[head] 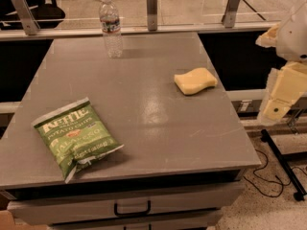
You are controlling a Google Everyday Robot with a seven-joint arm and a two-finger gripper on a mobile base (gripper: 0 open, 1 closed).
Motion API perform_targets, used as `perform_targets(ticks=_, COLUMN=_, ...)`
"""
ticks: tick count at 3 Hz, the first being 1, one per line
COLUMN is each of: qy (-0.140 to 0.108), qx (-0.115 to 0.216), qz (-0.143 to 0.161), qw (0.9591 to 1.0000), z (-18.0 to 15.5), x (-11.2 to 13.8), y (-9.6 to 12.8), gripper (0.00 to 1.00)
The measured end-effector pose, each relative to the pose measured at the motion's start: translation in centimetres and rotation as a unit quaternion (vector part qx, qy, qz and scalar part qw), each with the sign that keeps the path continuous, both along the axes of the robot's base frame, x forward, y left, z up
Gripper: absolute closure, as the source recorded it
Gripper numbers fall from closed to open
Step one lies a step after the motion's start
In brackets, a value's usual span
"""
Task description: Pick sponge
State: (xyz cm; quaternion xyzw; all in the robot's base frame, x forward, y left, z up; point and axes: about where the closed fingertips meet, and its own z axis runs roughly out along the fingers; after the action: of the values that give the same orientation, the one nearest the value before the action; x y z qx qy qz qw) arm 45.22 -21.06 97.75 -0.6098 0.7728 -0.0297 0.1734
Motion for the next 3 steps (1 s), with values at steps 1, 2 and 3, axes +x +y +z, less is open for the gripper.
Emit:
perform_targets(ticks=1, qy=-0.021, qx=0.028, qz=0.031, qw=0.9989, z=-0.5, x=4.0, y=1.7, gripper=0.00)
perform_targets(ticks=2, qy=-0.030, qx=0.067, qz=0.065, qw=0.9952, z=-2.1, x=8.6, y=4.6, gripper=0.00)
perform_targets(ticks=3, qy=-0.018, qx=0.094, qz=0.069, qw=0.9930, z=-4.8, x=12.1, y=6.7, gripper=0.00)
